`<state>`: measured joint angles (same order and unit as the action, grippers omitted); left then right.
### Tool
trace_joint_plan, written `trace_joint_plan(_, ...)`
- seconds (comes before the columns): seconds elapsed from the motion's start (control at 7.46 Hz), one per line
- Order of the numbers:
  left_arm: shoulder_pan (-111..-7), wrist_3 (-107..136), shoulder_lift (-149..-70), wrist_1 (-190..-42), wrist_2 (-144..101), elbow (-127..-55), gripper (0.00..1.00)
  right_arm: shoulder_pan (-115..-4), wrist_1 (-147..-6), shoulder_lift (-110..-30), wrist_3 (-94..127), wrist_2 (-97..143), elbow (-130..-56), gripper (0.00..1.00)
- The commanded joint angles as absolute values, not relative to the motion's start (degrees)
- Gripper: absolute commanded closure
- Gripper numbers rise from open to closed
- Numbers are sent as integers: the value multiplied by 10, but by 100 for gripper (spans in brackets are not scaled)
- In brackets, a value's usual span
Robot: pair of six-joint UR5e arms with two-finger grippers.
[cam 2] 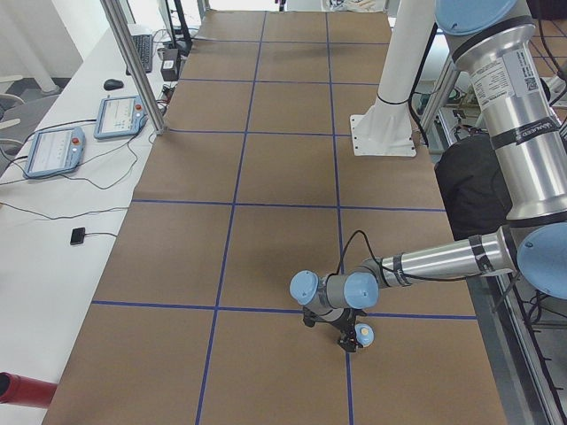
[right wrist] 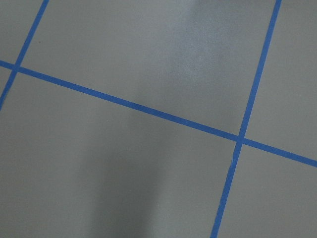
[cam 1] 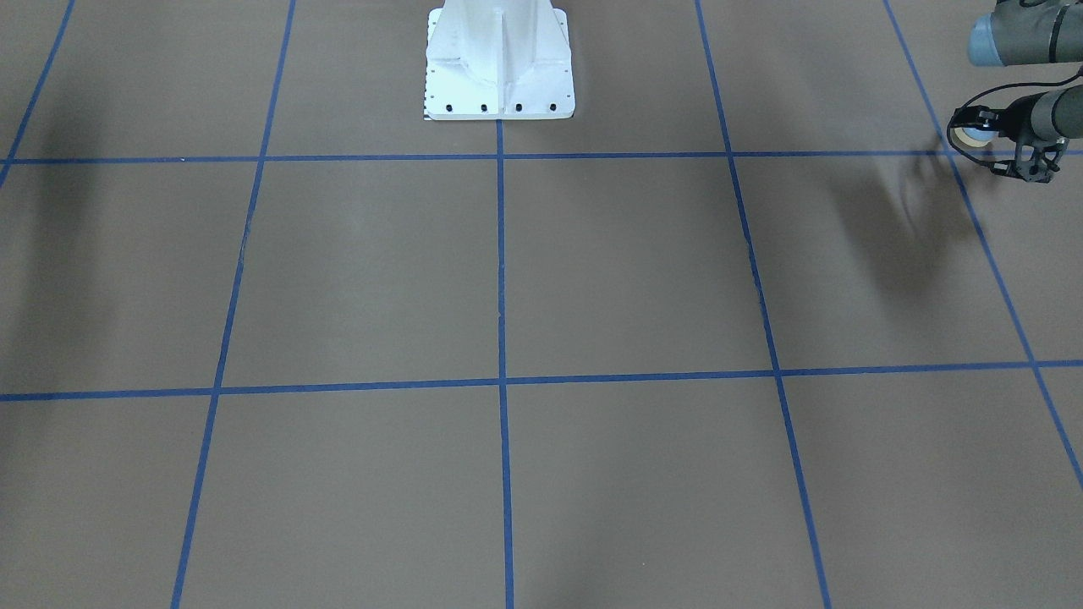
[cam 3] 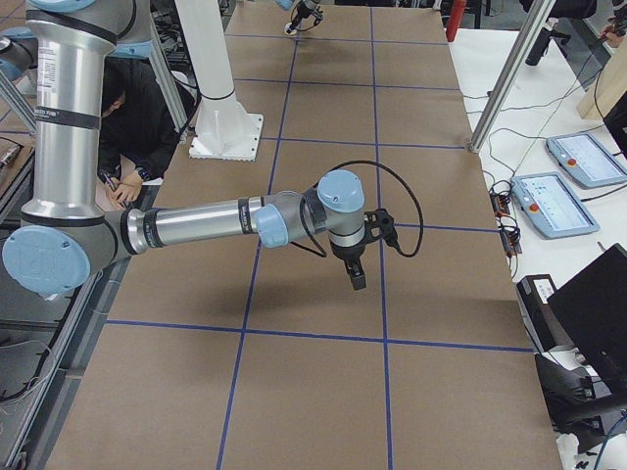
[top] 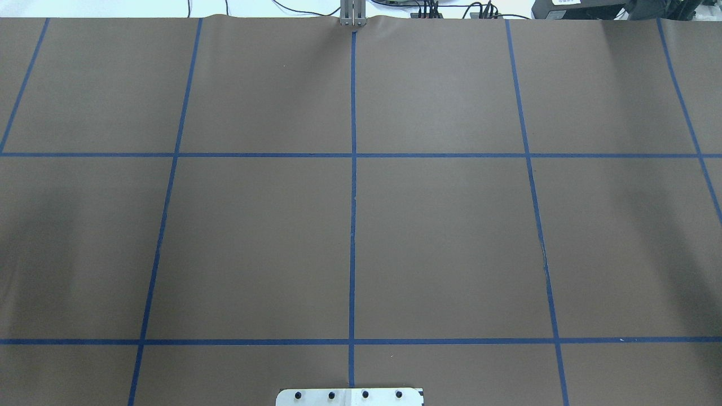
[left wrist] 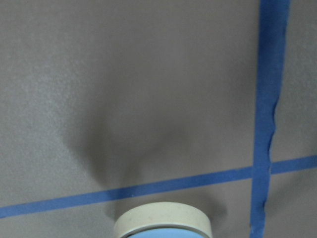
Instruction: Place and press bell with both arms
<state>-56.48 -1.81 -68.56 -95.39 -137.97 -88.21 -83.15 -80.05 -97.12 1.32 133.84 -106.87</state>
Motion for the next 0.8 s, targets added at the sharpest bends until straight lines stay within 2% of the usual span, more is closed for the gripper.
trace_joint_plan(0.0, -559, -11, -686, -954, -1375, -877, 0, -831, -801, -971, 13, 1339, -1069, 0)
trace_joint_plan(0.4, -559, -11, -686, -956, -1375, -875, 1, -831, -801, -971, 13, 1341, -1069, 0)
trace_joint_plan(0.67, -559, -12, -685, -983, -1375, -861, 11, -831, -801, -971, 13, 1341, -1069, 0)
